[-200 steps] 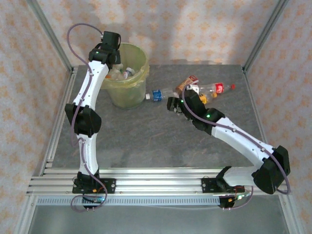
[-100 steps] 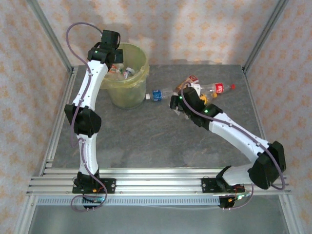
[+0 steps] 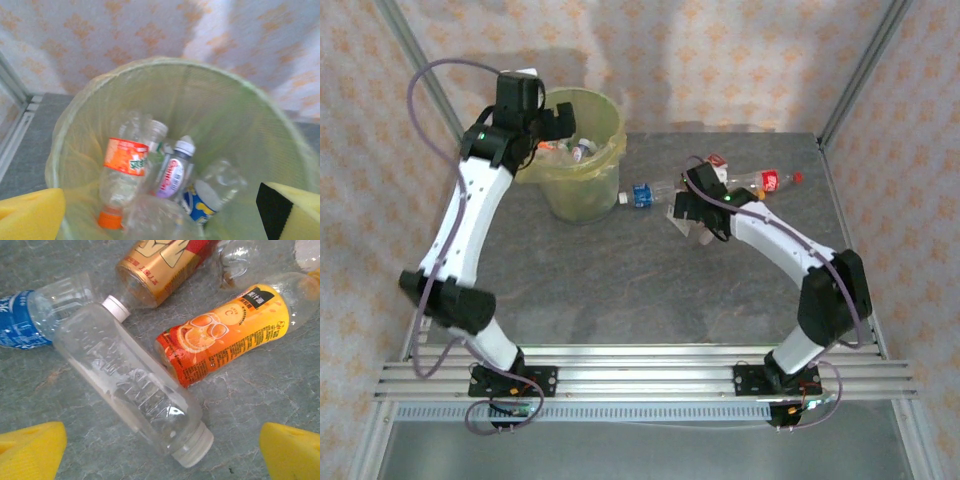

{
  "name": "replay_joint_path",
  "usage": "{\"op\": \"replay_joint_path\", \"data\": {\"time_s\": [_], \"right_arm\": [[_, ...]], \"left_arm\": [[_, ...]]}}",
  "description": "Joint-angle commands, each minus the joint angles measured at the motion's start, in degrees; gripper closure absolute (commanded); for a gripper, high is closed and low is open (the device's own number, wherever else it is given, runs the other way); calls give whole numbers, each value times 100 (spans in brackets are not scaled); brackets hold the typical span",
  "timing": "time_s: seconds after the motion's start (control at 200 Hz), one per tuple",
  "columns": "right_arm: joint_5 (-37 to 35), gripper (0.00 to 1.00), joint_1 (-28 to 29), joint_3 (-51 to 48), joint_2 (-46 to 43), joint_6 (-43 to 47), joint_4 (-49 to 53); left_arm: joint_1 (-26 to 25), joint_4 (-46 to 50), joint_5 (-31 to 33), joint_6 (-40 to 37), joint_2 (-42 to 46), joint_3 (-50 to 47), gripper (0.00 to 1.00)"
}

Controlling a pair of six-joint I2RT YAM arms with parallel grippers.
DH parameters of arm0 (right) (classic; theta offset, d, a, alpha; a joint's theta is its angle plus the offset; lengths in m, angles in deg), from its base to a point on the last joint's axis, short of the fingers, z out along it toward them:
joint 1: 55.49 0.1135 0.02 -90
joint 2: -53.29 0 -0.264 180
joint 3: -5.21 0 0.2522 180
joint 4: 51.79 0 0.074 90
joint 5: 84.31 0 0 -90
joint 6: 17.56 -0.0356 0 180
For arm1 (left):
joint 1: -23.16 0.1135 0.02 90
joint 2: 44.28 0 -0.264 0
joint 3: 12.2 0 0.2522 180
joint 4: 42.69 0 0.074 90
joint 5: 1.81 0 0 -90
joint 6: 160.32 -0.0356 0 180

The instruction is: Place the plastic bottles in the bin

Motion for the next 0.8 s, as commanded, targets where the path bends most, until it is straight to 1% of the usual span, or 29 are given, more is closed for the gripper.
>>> {"op": "replay_joint_path", "data": {"time_s": [0.0,0.225,0.38,0.545,0.796], "right_arm": [[311,1,-169,307,379,342,435],[635,0,-372,697,1089,760,653],[708,3,-416,891,1399,1056,641],[1024,8,-416,1034,1662,1252,616],[1713,17,-415,1046,1821,1283,496]], "left_arm": [[-157,-839,-240,455,647,-856,0],[-367,-1461,-594,1121,1936,-2410,0],[-406,-1589,-563,1438,2519,-3088,0],[-409,-1556,-371,1540,2842,-3361,0],[-406,-1501,-302,1565,2838,-3344,0]]}}
